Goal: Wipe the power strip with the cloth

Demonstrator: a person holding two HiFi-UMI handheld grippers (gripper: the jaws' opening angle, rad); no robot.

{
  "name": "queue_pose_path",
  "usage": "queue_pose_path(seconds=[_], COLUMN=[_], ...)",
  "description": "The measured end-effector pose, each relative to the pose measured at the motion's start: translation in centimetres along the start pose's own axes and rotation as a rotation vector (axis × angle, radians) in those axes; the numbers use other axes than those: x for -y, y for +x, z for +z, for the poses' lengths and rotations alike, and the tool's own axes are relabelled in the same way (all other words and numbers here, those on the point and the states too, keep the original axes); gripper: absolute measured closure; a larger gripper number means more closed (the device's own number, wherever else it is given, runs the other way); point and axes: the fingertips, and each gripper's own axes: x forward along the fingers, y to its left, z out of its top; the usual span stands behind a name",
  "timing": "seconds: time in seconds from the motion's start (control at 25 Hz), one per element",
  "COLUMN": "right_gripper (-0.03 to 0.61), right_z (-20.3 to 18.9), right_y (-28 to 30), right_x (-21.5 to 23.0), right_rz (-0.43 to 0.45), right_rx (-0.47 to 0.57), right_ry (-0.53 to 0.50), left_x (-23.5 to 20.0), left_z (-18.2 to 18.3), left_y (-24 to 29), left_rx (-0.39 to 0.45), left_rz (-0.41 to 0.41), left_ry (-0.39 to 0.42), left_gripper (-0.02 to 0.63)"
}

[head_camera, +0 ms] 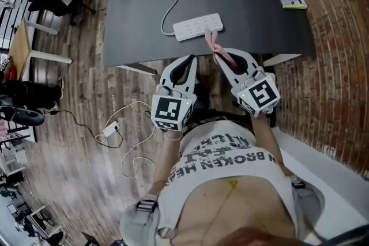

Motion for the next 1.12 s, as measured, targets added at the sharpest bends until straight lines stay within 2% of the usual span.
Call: queue_pose_path(seconds=[0.24, 0.56, 0.84, 1.12], right_gripper=[0.561, 0.561, 0.561, 0.561], right_z=[1.3, 0.8, -0.4, -1.6], right_y=[8.7, 16.1, 17.7, 18.5], right_x=[3.2, 5.3, 6.4, 7.4], right_rz=[0.007, 0.018, -0.009, 0.011], right_rx=[-0.002, -0.034, -0.072, -0.108], right_ry=[-0.010, -0.010, 0.014, 0.012], left_x=[-8.1, -13.6, -15.8, -16.7], left_z=[0.3, 0.5, -0.9, -2.6], left_y=[3.9, 7.3, 8.0, 8.4], left_rx=[-0.026, -0.024, -0.066, -0.094], left_rz=[-0.016, -0.056, -0.070, -0.049], left_ry=[-0.017, -0.019, -0.032, -0.041], left_gripper=[0.606, 0.606, 0.606, 0.606])
